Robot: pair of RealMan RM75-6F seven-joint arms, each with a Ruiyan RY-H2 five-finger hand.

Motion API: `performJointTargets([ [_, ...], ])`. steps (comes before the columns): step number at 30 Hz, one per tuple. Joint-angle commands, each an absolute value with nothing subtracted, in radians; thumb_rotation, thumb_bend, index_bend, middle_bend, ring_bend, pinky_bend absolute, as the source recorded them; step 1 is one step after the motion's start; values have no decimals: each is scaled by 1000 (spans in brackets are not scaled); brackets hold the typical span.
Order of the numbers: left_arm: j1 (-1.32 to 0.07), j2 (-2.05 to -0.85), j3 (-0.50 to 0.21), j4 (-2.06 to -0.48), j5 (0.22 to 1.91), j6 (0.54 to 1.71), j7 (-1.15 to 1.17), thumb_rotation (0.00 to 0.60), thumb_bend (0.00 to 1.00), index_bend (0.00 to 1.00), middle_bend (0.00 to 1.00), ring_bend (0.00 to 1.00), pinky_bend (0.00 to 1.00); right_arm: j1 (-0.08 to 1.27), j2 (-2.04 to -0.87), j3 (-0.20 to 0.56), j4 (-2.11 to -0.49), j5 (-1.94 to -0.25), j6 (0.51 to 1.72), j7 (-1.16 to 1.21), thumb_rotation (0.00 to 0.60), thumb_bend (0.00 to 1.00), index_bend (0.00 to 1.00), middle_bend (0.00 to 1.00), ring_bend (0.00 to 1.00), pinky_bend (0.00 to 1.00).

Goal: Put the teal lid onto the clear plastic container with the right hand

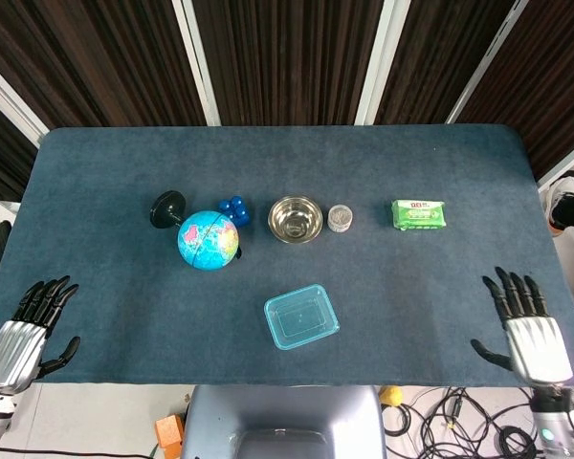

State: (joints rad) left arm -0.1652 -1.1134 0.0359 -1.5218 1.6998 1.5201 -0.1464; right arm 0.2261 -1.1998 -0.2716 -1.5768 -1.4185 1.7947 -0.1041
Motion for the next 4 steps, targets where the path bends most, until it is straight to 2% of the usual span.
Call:
performJointTargets([
  [1, -165, -1117, 37, -1527, 1702, 1519, -133, 600, 385, 0, 7, 0, 4, 108, -1214, -270, -1456, -1472, 1842, 34, 600, 42, 68, 0, 0, 0],
  [4, -164, -1118, 38, -1530, 1703, 1519, -123, 600, 385, 0, 7, 0, 4, 100, -1213, -251, -1454, -1479, 1811, 13, 600, 42, 58, 0, 0, 0],
])
